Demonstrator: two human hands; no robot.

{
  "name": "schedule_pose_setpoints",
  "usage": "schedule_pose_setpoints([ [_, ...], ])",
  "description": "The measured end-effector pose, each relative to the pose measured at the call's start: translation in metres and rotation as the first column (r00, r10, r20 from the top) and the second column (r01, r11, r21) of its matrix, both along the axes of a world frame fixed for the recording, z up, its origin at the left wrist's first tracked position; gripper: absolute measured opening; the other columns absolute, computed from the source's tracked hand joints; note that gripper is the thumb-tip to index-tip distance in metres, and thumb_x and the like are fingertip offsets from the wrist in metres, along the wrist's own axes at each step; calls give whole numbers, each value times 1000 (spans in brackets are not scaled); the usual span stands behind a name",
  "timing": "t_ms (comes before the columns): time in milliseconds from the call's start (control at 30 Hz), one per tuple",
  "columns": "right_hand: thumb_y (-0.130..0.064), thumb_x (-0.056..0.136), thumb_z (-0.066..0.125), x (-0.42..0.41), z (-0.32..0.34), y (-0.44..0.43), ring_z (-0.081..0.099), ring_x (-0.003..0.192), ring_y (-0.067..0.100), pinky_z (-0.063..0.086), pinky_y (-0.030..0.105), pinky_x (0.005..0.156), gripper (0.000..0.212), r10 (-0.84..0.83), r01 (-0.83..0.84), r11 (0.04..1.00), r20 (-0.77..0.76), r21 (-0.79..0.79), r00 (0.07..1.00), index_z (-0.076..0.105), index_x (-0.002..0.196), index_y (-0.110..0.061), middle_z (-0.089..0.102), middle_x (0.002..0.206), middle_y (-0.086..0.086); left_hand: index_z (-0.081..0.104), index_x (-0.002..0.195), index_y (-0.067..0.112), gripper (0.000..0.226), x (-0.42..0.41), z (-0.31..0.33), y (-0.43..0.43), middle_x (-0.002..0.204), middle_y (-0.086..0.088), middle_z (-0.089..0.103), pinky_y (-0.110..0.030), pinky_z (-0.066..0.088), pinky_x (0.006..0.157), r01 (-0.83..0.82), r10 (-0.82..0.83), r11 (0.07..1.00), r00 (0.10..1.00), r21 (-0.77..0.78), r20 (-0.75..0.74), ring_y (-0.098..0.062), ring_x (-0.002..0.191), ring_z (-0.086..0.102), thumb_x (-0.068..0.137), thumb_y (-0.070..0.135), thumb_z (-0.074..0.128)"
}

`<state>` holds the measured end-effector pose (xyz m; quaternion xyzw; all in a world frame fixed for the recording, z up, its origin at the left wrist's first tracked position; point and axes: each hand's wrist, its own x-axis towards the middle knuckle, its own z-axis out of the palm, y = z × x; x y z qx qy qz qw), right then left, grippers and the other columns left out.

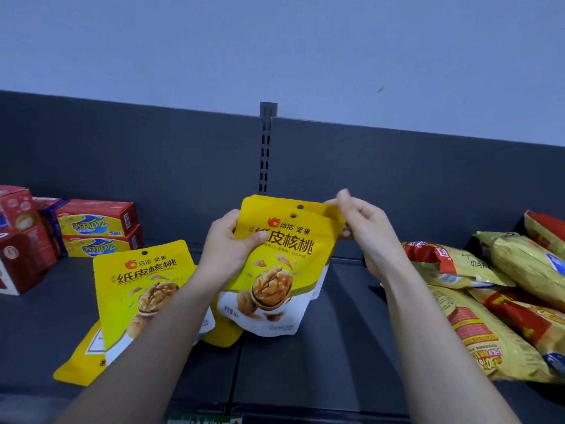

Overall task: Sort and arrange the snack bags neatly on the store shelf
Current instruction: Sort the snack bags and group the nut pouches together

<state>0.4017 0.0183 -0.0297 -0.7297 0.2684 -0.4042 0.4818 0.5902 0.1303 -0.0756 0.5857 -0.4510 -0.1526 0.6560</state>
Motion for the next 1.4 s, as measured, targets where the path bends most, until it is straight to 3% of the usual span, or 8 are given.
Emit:
schedule_pose_setpoints([
  [200, -12, 79, 77, 0, -15, -18, 52, 61, 16, 43, 30, 61, 24, -293, 274, 944, -80, -186, 953, 60, 66, -23, 59, 63, -1, 62, 98, 16, 16, 6, 1, -13, 96, -2, 68, -25, 51, 76, 54, -57, 997, 997, -56, -57, -10, 85, 64, 88, 4, 65],
  [300, -19, 82, 74, 0, -18, -25, 57, 69, 21, 50, 37, 69, 17, -457, 425, 867, -76, -261, 886, 63, 71, -26, 61, 67, -4, 61, 109, 21, 19, 26, -10, -23, 114, 0, 63, -28, 44, 86, -163, 115, 962, 969, 217, 217, -13, 103, 57, 96, 10, 54],
  [467, -22, 88, 68, 4, -17, -28, 61, 85, 25, 48, 34, 75, 11, -562, 513, 791, -65, -334, 825, 63, 81, -29, 66, 82, 0, 18, 151, 37, 85, 30, -48, -28, 162, 1, -5, -64, 10, 112, -290, -535, 448, 671, 846, 514, -25, 149, -2, 83, 59, 62],
  [700, -18, 87, 68, 25, -21, -33, 62, 83, 24, 52, 41, 80, 13, -494, 472, 845, -29, -250, 869, 64, 80, -28, 65, 79, -3, 7, 153, 34, 96, 51, -40, -3, 162, 0, -10, -45, 30, 113, -351, -532, 338, 694, 873, 485, -30, 148, 1, 81, 27, 71],
  [900, -17, 85, 70, 55, -28, -31, 66, 80, 24, 55, 46, 79, 24, -394, 393, 910, 24, -134, 919, 63, 70, -34, 69, 76, -3, 46, 131, 20, 51, 61, -33, 16, 126, -8, 57, -34, 48, 84, -575, -185, 427, 699, 698, 690, -29, 114, 55, 81, 21, 56],
  [1133, -15, 85, 69, 81, -30, -33, 68, 81, 26, 56, 48, 79, 22, -305, 314, 943, 90, -113, 948, 65, 73, -32, 71, 79, -1, 49, 69, 17, 22, 73, -14, 33, 78, -5, 58, -30, 32, 55, -652, 94, 542, 673, 529, 733, -27, 76, 51, 84, 29, 58],
  [1267, -10, 87, 67, 87, -30, -35, 67, 84, 19, 56, 44, 82, 22, -241, 248, 965, 93, -83, 966, 64, 85, -31, 71, 86, 0, 63, 90, 24, 16, 76, -6, 34, 101, 0, 66, -28, 44, 64, -548, -12, 557, 745, 624, 666, -22, 93, 59, 84, 38, 61],
  [1400, -10, 85, 70, 86, -34, -37, 64, 84, 14, 55, 40, 84, 24, -216, 219, 975, 61, -42, 974, 59, 95, -28, 68, 91, -3, 49, 137, 25, 66, 61, -3, 19, 138, 4, 53, -36, 44, 98, -278, -40, 763, 881, 584, 472, -19, 125, 49, 79, 44, 73],
])
